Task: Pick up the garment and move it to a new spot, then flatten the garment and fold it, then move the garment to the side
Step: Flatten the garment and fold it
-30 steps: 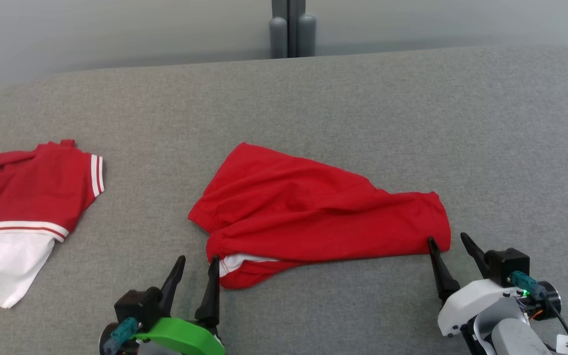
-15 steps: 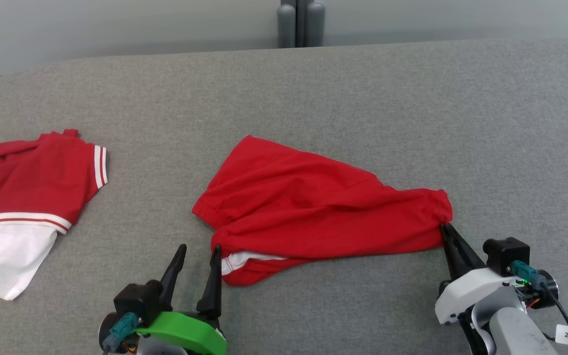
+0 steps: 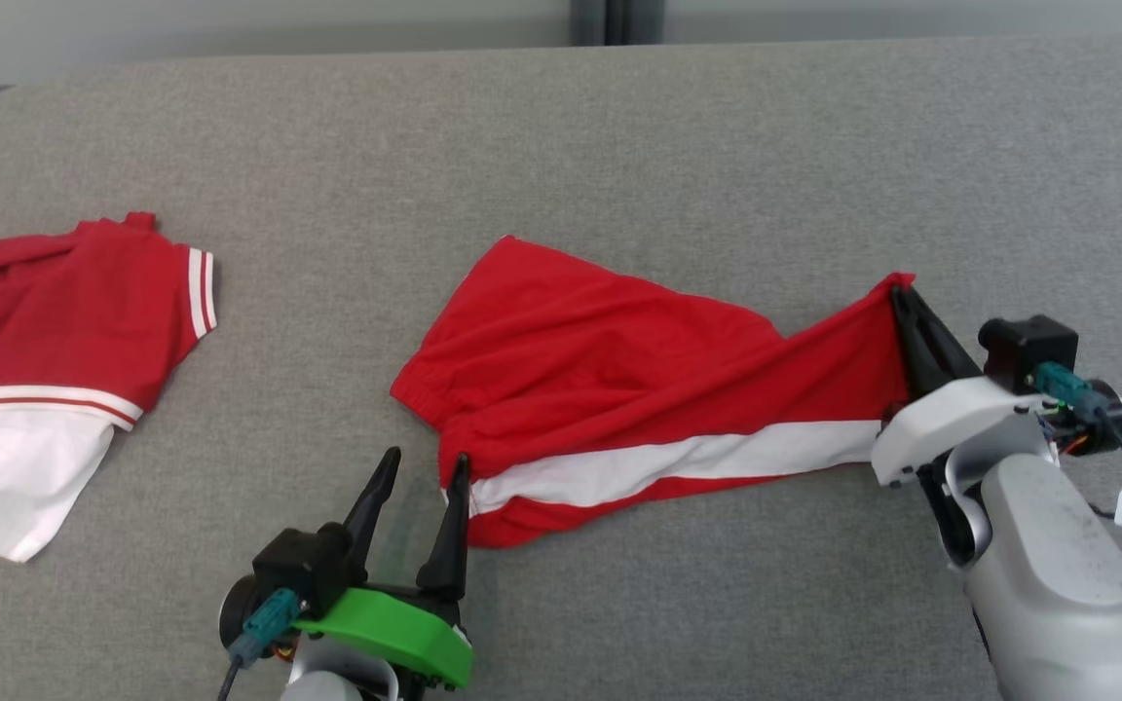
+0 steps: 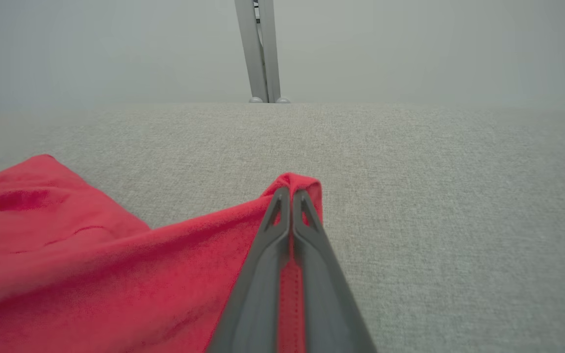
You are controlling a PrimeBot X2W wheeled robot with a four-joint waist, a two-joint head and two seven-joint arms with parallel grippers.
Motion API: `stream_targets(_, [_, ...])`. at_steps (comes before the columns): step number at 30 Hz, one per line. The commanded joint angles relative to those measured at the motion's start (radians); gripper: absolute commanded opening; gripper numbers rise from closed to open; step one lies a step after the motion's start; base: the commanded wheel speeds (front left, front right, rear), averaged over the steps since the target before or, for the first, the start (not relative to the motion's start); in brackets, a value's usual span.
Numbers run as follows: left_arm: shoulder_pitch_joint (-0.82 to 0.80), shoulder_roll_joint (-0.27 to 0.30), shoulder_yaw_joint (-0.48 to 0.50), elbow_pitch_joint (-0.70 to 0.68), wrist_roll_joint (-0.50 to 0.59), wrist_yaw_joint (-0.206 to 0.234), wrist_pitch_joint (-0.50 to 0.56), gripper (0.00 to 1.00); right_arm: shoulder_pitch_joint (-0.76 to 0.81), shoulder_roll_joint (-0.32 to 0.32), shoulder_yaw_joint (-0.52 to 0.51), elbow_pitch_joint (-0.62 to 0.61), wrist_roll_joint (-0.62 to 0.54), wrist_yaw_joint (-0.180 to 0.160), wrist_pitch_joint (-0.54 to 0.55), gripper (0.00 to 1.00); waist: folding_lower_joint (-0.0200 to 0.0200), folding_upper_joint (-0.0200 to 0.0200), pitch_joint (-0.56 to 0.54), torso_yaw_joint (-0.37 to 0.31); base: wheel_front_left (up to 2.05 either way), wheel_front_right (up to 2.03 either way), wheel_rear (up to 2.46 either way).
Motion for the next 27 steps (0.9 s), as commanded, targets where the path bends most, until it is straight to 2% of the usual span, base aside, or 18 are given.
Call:
stream_targets(1, [-0.022, 0.003, -0.001, 0.000, -0.003, -0.003, 0.001, 1.00, -0.034, -0.009, -0.007, 0.024, -0.011, -0.001, -0.005, 0.00, 0.0000, -0.0001, 0.032, 0.031, 0.00, 0.00, 0.00])
stream_targets(8, [-0.059, 0.003, -0.006, 0.002, -0.003, -0.003, 0.001, 1.00, -0.136, -0.012, -0.051, 0.140, -0.104, -0.001, -0.005, 0.00, 0.0000, -0.0001, 0.059, 0.067, 0.00, 0.00, 0.00])
stream_targets(9, [-0.061, 0.003, -0.004, 0.003, -0.002, -0.003, 0.001, 1.00, -0.137, -0.010, -0.061, 0.150, -0.115, -0.001, -0.005, 0.13, 0.0000, -0.0001, 0.056, 0.069, 0.00, 0.00, 0.00])
stream_targets(10, [-0.062, 0.003, -0.001, 0.005, 0.000, -0.003, 0.001, 1.00, -0.137, -0.007, -0.077, 0.155, -0.125, -0.001, -0.005, 0.46, 0.0000, -0.0001, 0.051, 0.070, 0.00, 0.00, 0.00])
stream_targets(11, [-0.061, 0.003, 0.002, 0.005, 0.002, -0.003, 0.001, 1.00, -0.135, -0.005, -0.086, 0.151, -0.137, -0.001, -0.005, 0.87, 0.0000, -0.0001, 0.046, 0.071, 0.00, 0.00, 0.00])
stream_targets(12, [-0.058, 0.003, 0.006, 0.006, 0.004, -0.003, 0.001, 1.00, -0.124, -0.001, -0.093, 0.147, -0.150, -0.001, -0.005, 1.00, 0.0000, -0.0001, 0.038, 0.070, 0.00, 0.00, 0.00])
stream_targets(20, [0.007, 0.003, 0.070, 0.014, 0.041, -0.003, 0.001, 1.00, 0.028, 0.018, -0.125, -0.022, -0.150, -0.001, -0.004, 1.00, 0.0000, -0.0001, -0.065, 0.041, 0.00, 0.00, 0.00])
stream_targets(27, [0.079, 0.003, 0.135, 0.015, 0.092, -0.001, 0.001, 1.00, 0.223, 0.021, -0.088, -0.147, -0.099, -0.001, -0.005, 1.00, 0.0000, -0.0001, -0.168, 0.006, 0.00, 0.00, 0.00])
